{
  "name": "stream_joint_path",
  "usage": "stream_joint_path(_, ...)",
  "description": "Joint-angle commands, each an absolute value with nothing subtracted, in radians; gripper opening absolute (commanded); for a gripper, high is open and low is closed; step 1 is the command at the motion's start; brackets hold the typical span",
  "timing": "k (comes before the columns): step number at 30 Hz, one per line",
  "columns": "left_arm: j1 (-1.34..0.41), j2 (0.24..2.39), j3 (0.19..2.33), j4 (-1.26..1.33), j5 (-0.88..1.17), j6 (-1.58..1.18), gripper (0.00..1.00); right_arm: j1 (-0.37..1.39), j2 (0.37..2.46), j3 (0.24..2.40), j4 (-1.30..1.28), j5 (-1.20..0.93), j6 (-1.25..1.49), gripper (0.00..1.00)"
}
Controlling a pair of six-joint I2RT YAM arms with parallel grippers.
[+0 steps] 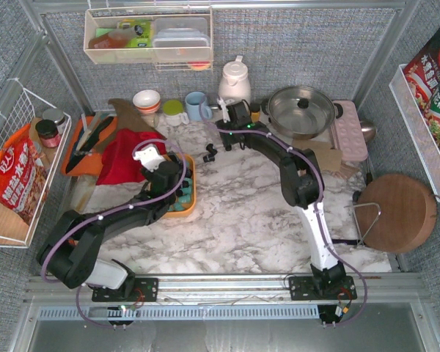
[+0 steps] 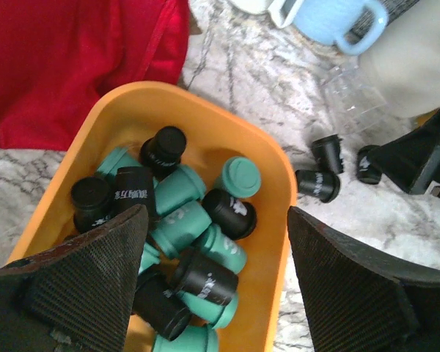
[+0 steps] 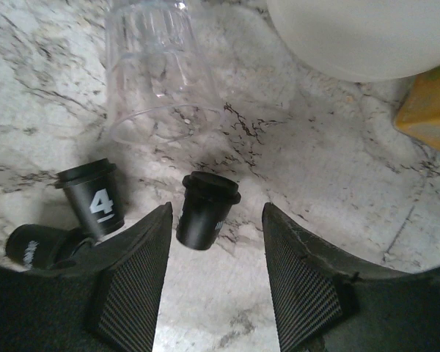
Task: Mix the coffee capsules in the storage basket
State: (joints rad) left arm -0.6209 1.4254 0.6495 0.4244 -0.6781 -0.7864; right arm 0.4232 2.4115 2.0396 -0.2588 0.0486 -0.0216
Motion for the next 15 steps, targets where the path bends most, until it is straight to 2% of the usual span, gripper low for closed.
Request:
stream_joint_path(1,-0.618,1.41,0.658,0.326,-0.707,-0.827,0.85,0.424,2.491,2.17,-0.407,0.031,-0.04,0.55)
stream_joint_path(7,-0.617,1.38,0.635,0.394,-0.699,-0.776,0.85,0.421,2.546,2.277,-0.523,0.062,-0.017,0.51)
stream_joint_path(15,-0.615,1.382,0.629,0.425,-0.714,-0.73,0.85,0.392,2.549,2.282,-0.566,0.037,0.038,0.47)
